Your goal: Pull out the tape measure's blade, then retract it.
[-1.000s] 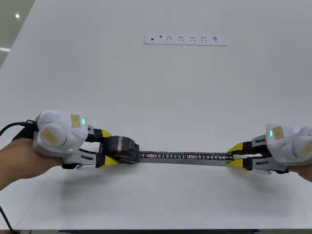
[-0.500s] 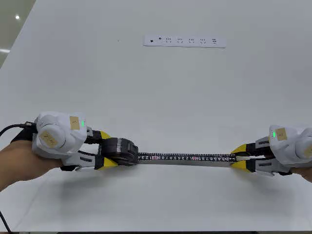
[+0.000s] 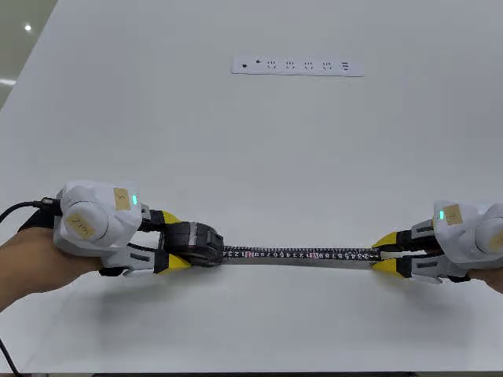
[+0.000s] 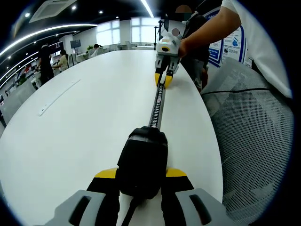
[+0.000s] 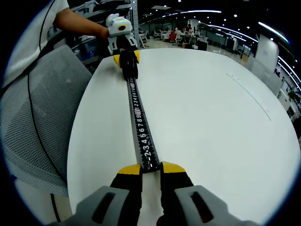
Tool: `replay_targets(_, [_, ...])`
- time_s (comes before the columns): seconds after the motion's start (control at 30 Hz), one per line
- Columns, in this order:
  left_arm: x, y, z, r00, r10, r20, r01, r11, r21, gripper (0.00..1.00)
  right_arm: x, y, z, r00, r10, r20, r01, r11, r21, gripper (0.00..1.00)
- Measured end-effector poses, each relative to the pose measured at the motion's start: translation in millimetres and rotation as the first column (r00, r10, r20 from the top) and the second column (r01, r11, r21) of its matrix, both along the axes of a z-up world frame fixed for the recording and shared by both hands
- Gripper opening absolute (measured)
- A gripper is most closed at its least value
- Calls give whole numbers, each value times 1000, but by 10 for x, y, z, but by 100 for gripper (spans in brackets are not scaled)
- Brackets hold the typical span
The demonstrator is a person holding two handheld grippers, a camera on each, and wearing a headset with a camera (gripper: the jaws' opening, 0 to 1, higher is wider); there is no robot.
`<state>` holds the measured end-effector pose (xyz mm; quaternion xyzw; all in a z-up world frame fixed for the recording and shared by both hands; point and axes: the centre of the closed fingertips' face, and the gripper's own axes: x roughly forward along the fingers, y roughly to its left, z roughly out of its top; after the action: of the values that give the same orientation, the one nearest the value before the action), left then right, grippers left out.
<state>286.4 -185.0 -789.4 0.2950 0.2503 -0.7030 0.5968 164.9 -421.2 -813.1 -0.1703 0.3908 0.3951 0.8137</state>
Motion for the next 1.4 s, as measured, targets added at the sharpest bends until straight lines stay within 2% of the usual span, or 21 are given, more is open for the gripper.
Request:
replay_targets(0.43, [11, -1, -3, 999, 32, -25, -32, 999, 13, 32, -14, -16, -23, 1000, 17, -10, -17, 1000, -14, 14])
replay_targets(0.67, [5, 3, -5, 999, 32, -17, -32, 999, 16, 33, -22, -9, -19, 1000, 24, -5, -24, 999, -21, 14])
replay_targets(0.9, [2, -3, 3, 998, 49, -31, -48, 999, 14, 34, -52, 46, -14, 999, 30, -11, -30, 999, -25, 15])
replay_targets(0.93, [-10, -9, 15, 996, 64, -56, -64, 998, 10, 34, -55, 59, -13, 999, 32, -10, -32, 999, -24, 16])
replay_targets(1.23, [-9, 17, 35, 996, 79, -51, -79, 997, -2, 40, -70, 123, 21, 1000, 7, -25, -8, 1000, -2, 26])
replay_targets(1.3, [-22, 16, 56, 992, 99, -76, -100, 995, -13, 42, -61, 120, 39, 1000, 4, -16, -4, 1000, -8, 27])
replay_targets(1.4, [-41, 37, 72, 992, 106, -75, -107, 994, -14, 44, -55, 113, 45, 1000, -16, -18, 16, 1000, -1, 33])
